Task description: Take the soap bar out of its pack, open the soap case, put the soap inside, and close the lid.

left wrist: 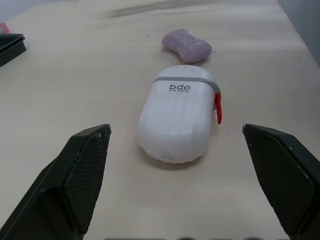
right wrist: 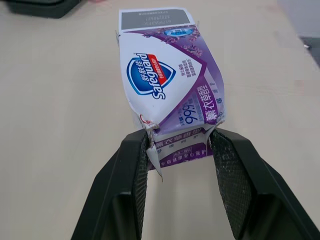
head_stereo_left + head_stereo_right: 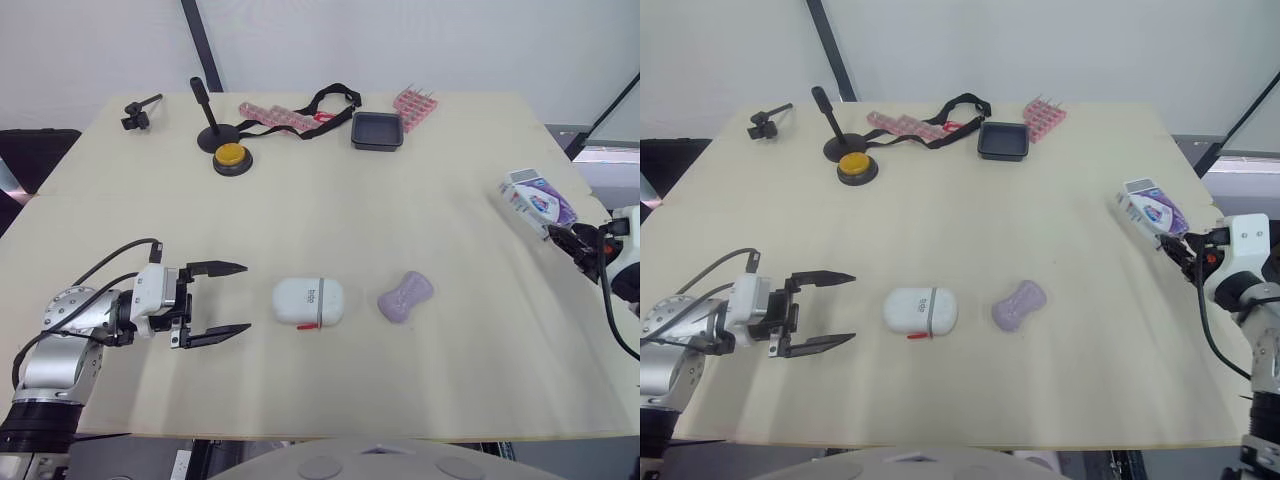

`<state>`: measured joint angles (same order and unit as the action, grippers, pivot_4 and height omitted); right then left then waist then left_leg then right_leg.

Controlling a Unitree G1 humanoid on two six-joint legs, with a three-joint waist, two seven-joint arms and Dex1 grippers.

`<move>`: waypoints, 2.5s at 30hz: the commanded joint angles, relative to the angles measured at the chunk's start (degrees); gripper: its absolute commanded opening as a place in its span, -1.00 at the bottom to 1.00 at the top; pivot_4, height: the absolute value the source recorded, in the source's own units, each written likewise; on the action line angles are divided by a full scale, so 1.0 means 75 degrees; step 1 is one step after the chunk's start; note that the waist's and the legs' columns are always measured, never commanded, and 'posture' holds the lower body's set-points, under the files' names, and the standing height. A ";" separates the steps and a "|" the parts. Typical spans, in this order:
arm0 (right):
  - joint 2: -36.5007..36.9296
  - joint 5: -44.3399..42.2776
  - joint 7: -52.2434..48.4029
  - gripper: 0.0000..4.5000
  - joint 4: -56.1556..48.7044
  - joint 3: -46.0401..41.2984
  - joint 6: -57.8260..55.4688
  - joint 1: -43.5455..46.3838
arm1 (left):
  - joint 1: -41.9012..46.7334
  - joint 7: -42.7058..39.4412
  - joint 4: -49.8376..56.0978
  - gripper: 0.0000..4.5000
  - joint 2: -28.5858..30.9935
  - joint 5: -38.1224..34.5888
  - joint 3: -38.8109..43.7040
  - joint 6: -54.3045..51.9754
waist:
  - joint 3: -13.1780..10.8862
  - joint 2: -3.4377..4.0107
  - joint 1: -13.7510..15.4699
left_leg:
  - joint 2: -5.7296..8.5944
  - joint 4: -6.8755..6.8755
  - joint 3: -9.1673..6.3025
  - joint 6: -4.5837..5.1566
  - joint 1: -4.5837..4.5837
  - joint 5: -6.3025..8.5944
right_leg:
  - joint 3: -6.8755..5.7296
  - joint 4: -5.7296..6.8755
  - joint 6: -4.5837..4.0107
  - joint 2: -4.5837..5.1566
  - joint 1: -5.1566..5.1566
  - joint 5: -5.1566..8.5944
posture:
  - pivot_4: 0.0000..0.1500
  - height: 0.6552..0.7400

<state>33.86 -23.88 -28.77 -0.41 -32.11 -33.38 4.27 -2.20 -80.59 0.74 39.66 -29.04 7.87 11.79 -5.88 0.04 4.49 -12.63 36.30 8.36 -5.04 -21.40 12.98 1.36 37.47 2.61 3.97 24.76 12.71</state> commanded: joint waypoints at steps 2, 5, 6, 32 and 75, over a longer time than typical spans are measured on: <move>-0.0149 -0.0126 0.0412 -0.12 -0.0416 -0.0123 -0.0044 -0.0062 | 0.0032 0.0059 0.0157 1.00 0.0035 -0.0064 0.0063 0.0017 | 0.0000 0.0000 0.0012 | 0.0001 -0.0002 0.0000 -0.0003 -0.0002 0.0001 | -0.0001 -0.0003 0.0001 0.0000 0.0000 0.0000 | 1.00 0.74; -0.0228 -0.0157 0.0476 -0.12 -0.0341 -0.0094 -0.0039 -0.0093 | 0.0037 0.0128 0.0187 1.00 0.0004 -0.0035 0.0046 0.0043 | 0.0000 0.0000 0.0015 | 0.0001 -0.0003 0.0000 -0.0008 -0.0001 0.0002 | -0.0001 -0.0006 0.0001 0.0001 -0.0003 -0.0001 | 1.00 0.74; -0.0180 -0.0134 0.0437 -0.12 -0.0328 -0.0069 -0.0035 -0.0111 | 0.0037 0.0141 0.0194 1.00 0.0003 -0.0033 0.0041 0.0045 | -0.0001 0.0002 0.0015 | 0.0002 -0.0003 0.0000 -0.0010 -0.0001 0.0003 | -0.0001 -0.0006 0.0001 0.0001 -0.0003 -0.0001 | 1.00 0.74; 0.0448 -0.0875 -0.5257 0.99 -0.2607 0.0936 0.4225 -0.3372 | 0.0846 -0.0082 -0.0241 1.00 0.0116 0.0217 -0.0435 -0.0082 | 0.0002 -0.0008 0.0062 | -0.0004 -0.0017 -0.0004 -0.0020 0.0000 0.0006 | -0.0010 -0.0026 0.0002 0.0005 -0.0018 0.0000 | 1.00 0.74; 0.0376 -0.0584 -0.5344 0.99 -0.1471 0.1418 0.5749 -0.4101 | 0.2098 0.0910 -0.0334 1.00 -0.0443 0.2216 -0.2704 0.0019 | 0.0001 -0.0010 -0.0075 | 0.0012 -0.0024 -0.0004 -0.0017 -0.0009 0.0006 | -0.0006 -0.0040 0.0002 0.0048 -0.0028 0.0000 | 1.00 0.74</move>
<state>36.11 -27.29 -68.74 -11.38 -20.48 8.82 -26.45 13.28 -73.51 -3.47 36.07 -11.59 -12.50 11.98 -5.87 -0.04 3.93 -12.54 36.12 8.33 -5.17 -21.46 13.02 1.32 37.17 2.63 4.34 24.55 12.71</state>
